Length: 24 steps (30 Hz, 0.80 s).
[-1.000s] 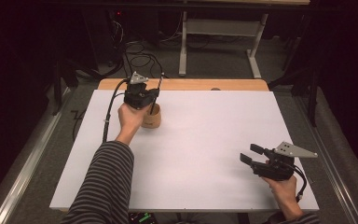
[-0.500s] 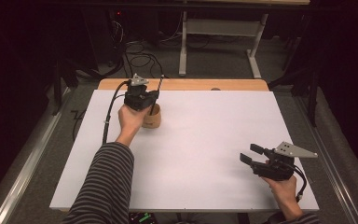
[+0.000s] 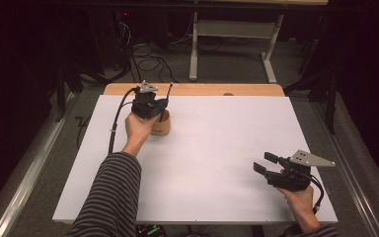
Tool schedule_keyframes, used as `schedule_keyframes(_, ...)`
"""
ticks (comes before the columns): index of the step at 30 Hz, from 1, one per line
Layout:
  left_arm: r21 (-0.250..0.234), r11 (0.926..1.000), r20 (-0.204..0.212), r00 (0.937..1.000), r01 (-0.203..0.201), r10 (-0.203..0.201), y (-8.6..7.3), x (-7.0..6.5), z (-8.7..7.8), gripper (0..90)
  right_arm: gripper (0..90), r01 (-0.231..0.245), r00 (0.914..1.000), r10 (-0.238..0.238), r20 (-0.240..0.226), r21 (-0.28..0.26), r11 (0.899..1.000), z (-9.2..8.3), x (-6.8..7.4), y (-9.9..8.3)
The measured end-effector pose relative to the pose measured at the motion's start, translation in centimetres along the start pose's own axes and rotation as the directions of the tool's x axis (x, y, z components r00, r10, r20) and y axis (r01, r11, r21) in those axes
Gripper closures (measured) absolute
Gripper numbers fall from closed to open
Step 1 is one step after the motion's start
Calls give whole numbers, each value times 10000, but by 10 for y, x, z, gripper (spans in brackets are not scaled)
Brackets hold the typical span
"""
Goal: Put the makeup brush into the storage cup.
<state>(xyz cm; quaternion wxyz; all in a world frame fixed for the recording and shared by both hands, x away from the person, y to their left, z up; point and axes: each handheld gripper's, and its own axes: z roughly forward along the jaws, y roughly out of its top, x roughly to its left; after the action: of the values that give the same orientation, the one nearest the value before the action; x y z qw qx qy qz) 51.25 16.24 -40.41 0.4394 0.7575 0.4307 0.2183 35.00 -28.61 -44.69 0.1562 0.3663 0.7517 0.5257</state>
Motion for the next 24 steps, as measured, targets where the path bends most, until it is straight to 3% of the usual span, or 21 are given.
schedule_keyframes(15, 292, 9996, -2, 10000, 13, -13, -5, 1, -1, 824, 370, 18, 10000, -18, -26, 7, 10000, 0, 0, 0)
schedule_keyframes(24, 317, 9994, 141, 9998, -166, 161, -6, -1, -2, 685, 370, 12, 10000, -12, -24, 12, 10000, 1, 0, 0)
